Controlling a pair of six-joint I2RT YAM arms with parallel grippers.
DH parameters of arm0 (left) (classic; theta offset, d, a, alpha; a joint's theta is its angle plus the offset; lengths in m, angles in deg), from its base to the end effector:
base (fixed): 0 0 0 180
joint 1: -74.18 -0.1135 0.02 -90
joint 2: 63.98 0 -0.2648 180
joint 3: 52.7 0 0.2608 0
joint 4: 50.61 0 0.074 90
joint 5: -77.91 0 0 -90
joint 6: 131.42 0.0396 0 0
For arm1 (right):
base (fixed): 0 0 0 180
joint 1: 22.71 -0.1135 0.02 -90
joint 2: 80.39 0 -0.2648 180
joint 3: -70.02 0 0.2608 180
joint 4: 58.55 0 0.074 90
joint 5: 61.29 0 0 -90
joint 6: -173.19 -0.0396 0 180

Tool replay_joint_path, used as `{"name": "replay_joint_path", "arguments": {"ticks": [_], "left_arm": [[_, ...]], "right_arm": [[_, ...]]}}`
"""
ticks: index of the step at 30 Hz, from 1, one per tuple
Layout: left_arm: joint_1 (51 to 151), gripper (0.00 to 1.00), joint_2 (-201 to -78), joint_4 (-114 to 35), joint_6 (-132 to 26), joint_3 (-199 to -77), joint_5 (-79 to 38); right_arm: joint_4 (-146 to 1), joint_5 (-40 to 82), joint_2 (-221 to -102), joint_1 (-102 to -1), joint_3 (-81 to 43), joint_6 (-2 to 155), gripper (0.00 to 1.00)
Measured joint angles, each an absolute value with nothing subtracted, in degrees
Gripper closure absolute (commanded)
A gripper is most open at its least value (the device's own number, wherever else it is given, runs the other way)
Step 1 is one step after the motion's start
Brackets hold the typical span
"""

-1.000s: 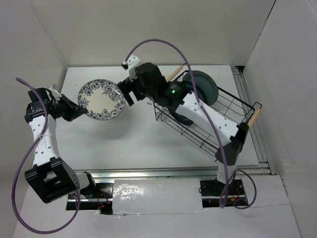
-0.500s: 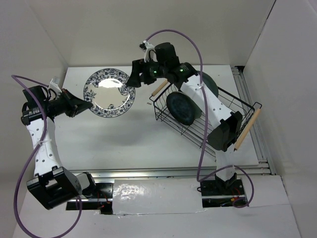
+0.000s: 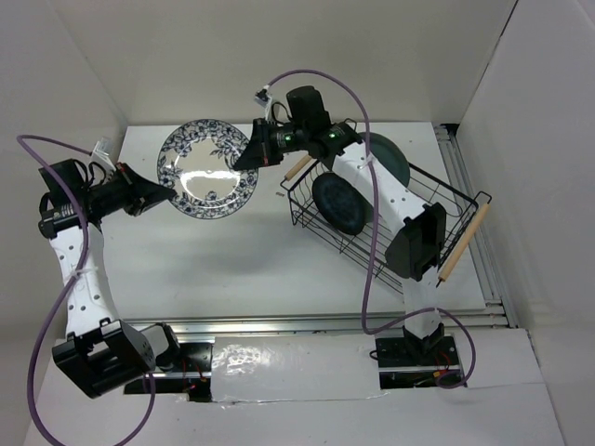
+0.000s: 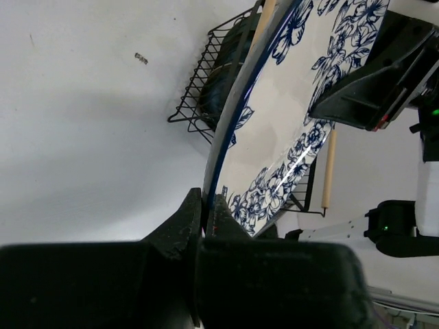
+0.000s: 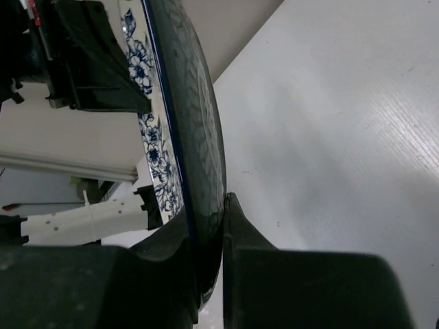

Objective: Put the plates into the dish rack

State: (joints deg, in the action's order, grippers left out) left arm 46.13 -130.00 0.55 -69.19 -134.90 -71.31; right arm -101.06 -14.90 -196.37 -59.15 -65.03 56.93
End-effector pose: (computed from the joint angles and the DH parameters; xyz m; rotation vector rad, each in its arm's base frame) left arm 0.2279 0.0829 0.3741 -0.4024 1.9916 -1.1048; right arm 0.3673 0.3051 0.3959 -0.7314 2.0311 1.4264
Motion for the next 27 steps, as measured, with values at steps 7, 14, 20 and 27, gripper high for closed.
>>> {"name": "replay_joint_path", "arguments": {"ticks": [7, 14, 20, 27], "left_arm": [[46.37, 0.25, -129.76, 0.16, -69.04, -135.36, -75.18], [46.39, 0.01, -129.71, -0.47, -70.24, -139.12, -79.49], [46.41, 0.01, -129.80, -0.41, -70.33, -140.15, -79.31], [46.41, 0.01, -129.89, -1.09, -71.64, -138.97, -78.22]], "right_arm": [[-104.41, -11.99, -192.35, -59.46, -64.95, 60.95, 1.00], [-111.16, 7.22, -178.64, -59.79, -60.44, 70.07, 1.00], [-111.36, 25.69, -161.82, -59.46, -52.58, 79.38, 1.00], [-107.05, 42.49, -144.02, -59.52, -31.07, 91.14, 1.00]]}}
